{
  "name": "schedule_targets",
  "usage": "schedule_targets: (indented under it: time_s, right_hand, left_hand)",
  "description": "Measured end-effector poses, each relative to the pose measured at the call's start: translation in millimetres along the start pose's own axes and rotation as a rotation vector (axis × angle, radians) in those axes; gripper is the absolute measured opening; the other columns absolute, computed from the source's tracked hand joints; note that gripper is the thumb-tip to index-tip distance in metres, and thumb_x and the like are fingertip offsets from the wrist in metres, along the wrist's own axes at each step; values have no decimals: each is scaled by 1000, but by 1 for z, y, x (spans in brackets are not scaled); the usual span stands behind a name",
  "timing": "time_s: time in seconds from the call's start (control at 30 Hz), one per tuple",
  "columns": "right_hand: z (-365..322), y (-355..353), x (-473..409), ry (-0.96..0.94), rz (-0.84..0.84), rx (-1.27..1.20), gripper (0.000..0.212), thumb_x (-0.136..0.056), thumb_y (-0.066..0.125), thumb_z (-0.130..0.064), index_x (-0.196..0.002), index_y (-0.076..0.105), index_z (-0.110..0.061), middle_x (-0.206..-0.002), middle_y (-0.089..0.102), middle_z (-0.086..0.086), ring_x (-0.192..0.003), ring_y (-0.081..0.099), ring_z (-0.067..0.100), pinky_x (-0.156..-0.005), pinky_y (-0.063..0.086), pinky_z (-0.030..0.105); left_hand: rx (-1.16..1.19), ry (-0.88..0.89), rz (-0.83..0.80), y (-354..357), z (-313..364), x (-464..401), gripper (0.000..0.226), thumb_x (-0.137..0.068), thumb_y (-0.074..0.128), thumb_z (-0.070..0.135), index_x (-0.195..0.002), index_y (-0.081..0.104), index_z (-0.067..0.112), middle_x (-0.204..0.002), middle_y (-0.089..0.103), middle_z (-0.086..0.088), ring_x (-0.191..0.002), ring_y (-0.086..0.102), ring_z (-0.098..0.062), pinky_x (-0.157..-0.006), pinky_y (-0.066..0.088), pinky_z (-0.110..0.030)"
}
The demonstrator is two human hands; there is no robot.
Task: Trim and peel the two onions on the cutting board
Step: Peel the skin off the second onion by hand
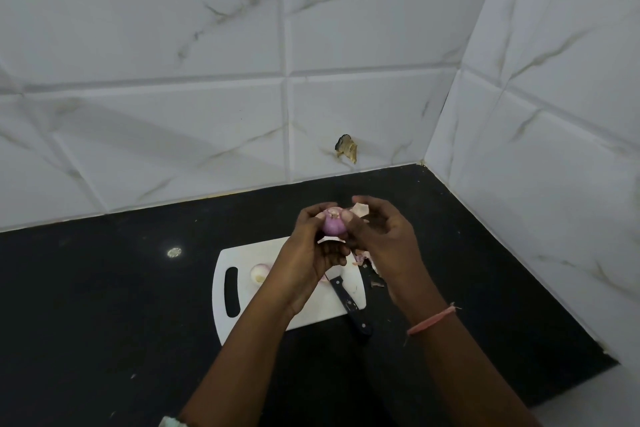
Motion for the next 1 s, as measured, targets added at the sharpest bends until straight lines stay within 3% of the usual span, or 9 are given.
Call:
schedule_targets:
  time_s: [0.1, 0.23, 0.4, 0.53, 0.7, 0.8, 0.93, 1.0]
  right_hand:
    - [2, 2, 0, -74, 49, 89, 19, -83, 73, -28, -101, 70, -22, -94, 72, -6, -90, 69, 12, -83, 58, 37]
    - [-1, 2, 4, -147, 83, 111, 9, -85, 71, -26, -91, 69, -20, -83, 72, -5, -81, 69, 11, -77, 59, 36]
    - [-3, 2, 4, -246, 120, 268, 2, -90, 66, -19, -90, 65, -17, -82, 68, -7, -78, 66, 7, -70, 56, 21]
    - [-7, -1, 3, -236, 161, 212, 4, -91, 65, -14, -94, 64, -12, -83, 66, -9, -77, 64, -5, -62, 48, 7]
    - [-6, -5, 1, -77, 162, -27, 8, -89, 68, -18, -94, 68, -13, -86, 73, 0, -80, 71, 12, -68, 57, 22]
    - [-6, -4, 2, -44, 156, -29, 6, -85, 71, -23, -90, 70, -19, -86, 73, -1, -82, 70, 15, -73, 59, 31]
    - [-7, -3, 5, -56, 148, 10, 7, -85, 71, -22, -86, 68, -28, -84, 71, -6, -82, 68, 10, -72, 56, 24]
    - [-9, -4, 6, -42, 153, -19, 5, -85, 71, -21, -87, 69, -24, -84, 72, -4, -81, 69, 10, -69, 56, 21]
  left_hand:
    - [-21, 27, -21, 0, 0, 0, 32, -106, 37, 22, -127, 58, 9, -104, 61, -18, -66, 61, -18, -60, 53, -28]
    - [-65, 87, -45, -2, -1, 3, 29, -100, 51, 26, -126, 61, 17, -107, 64, -11, -72, 62, -15, -67, 54, -26]
    - [-63, 115, -45, -4, -1, 2, 29, -97, 56, 20, -126, 61, 17, -118, 62, -15, -72, 62, -14, -70, 55, -26]
    - [-74, 111, -75, -4, 3, 4, 30, -98, 54, 22, -127, 63, 22, -126, 60, -16, -76, 62, -14, -74, 55, -26]
    - [97, 23, -73, -4, 1, 4, 33, -103, 45, 15, -134, 56, 16, -110, 69, -14, -74, 64, -19, -70, 56, -28]
    - [187, -49, -38, -2, -2, 3, 30, -104, 43, 14, -130, 56, 10, -101, 71, -14, -76, 66, -21, -68, 55, -29]
    - [211, -77, -53, 0, -1, 4, 27, -101, 50, 22, -119, 67, 10, -97, 73, -9, -73, 66, -13, -70, 56, -24]
    - [165, -71, -74, 0, -1, 4, 28, -97, 56, 19, -121, 68, 11, -99, 73, -4, -71, 64, -9, -70, 54, -21]
Point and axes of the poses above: each hand's wrist, its own x-axis away from the middle knuckle, its own y-axis out of the palm, z = x × y, the point moved 2 cm from there along -x, towards the middle knuckle
